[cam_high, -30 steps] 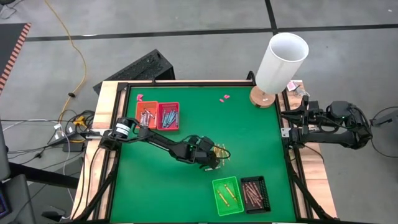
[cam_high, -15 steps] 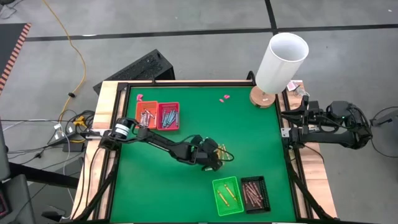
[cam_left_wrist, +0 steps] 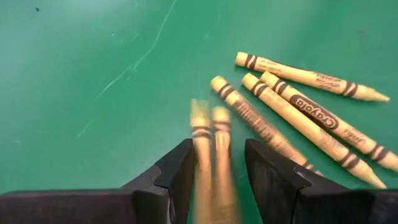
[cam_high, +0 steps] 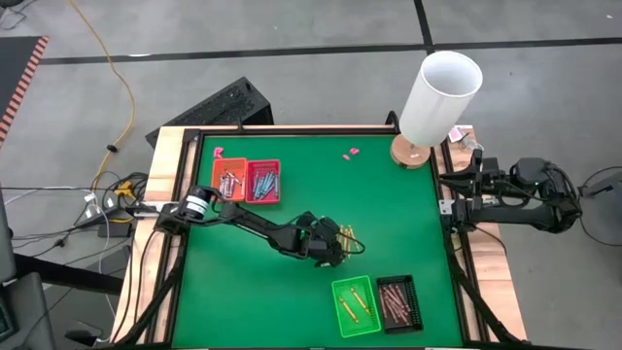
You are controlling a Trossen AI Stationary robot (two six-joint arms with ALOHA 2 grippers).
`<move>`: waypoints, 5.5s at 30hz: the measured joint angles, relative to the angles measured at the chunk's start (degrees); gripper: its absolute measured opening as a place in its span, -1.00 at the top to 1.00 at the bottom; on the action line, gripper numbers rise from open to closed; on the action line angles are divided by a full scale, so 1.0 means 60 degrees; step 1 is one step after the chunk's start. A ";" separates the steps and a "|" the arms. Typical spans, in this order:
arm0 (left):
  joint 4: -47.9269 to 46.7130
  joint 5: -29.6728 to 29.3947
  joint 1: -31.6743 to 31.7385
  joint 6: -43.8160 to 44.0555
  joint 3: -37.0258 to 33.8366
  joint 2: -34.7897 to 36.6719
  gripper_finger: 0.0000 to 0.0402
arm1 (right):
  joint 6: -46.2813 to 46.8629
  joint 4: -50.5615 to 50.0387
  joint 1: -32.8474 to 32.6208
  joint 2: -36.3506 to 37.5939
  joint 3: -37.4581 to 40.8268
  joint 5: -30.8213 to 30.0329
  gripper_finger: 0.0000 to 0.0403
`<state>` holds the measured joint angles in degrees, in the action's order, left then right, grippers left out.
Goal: Sort crayons
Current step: Put the yellow crayon into the green bin
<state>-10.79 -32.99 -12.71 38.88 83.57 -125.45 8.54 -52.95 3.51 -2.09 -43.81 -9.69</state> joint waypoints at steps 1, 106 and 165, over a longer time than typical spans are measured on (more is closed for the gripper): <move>-0.0019 0.0026 -0.0007 0.0059 0.0003 0.0018 0.34 | -0.0001 0.0002 0.0000 0.0000 0.0000 0.0000 0.66; 0.1728 0.0945 -0.0440 -0.4778 -0.2095 0.1202 0.51 | -0.0001 -0.0001 -0.0004 0.0000 0.0007 0.0004 0.66; 0.3458 0.1937 -0.1210 -0.6360 -0.0390 0.1591 0.99 | 0.0006 0.0000 -0.0004 0.0004 0.0007 0.0003 0.66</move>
<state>9.96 -21.37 -19.97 0.72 81.23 -115.90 8.58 -52.95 3.49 -2.07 -43.77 -9.67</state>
